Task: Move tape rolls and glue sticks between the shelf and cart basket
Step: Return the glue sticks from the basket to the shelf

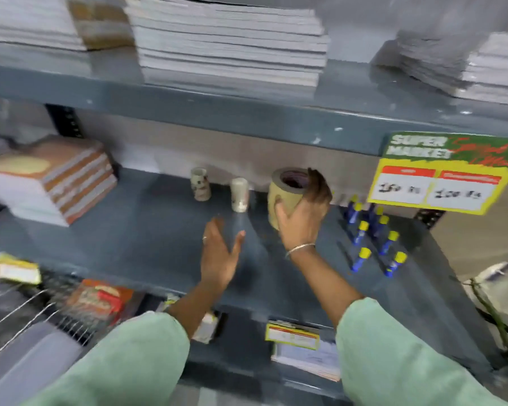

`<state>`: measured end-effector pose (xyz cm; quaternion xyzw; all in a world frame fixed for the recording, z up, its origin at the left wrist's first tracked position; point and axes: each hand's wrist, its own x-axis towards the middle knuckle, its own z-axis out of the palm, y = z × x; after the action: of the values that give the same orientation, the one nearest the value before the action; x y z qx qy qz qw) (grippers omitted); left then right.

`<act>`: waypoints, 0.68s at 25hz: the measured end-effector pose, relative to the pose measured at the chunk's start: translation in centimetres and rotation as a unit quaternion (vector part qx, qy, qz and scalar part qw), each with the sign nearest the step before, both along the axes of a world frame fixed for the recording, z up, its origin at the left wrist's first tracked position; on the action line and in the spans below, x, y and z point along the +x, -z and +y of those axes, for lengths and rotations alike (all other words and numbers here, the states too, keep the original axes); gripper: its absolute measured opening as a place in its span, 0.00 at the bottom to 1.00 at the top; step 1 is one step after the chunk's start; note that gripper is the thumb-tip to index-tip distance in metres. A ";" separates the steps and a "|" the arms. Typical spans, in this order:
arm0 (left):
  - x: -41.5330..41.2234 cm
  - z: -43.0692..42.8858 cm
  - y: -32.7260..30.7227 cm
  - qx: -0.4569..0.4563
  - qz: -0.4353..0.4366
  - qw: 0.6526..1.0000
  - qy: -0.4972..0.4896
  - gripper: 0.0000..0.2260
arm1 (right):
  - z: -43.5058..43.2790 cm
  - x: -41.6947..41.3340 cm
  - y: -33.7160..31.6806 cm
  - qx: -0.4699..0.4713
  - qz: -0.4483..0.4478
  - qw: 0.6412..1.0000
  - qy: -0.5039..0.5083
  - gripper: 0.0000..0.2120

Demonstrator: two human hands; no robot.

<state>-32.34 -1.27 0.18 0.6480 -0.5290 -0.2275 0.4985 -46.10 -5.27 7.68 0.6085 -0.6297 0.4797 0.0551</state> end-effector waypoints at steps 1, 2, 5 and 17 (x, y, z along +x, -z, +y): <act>2.7 0.9 0.1 -0.009 0.002 0.999 -0.031 0.28 | 0.3 3.1 -0.2 0.003 -0.003 0.999 -0.040 0.32; 5.6 2.0 0.1 -0.014 -0.003 0.998 -0.066 0.27 | 0.6 6.6 -0.1 0.006 -0.003 0.997 -0.079 0.33; 15.7 6.5 0.8 -0.008 -0.005 0.987 -0.161 0.21 | 2.8 17.9 1.5 0.020 -0.011 0.975 -0.221 0.33; 46.9 29.2 20.3 0.447 0.252 0.798 -0.315 0.11 | 18.6 51.5 21.6 0.468 0.200 0.721 -0.470 0.25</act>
<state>14.59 27.97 -20.07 0.8494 0.0092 -0.4244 0.3137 5.37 13.37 -13.88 0.8566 -0.3813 -0.0449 -0.3446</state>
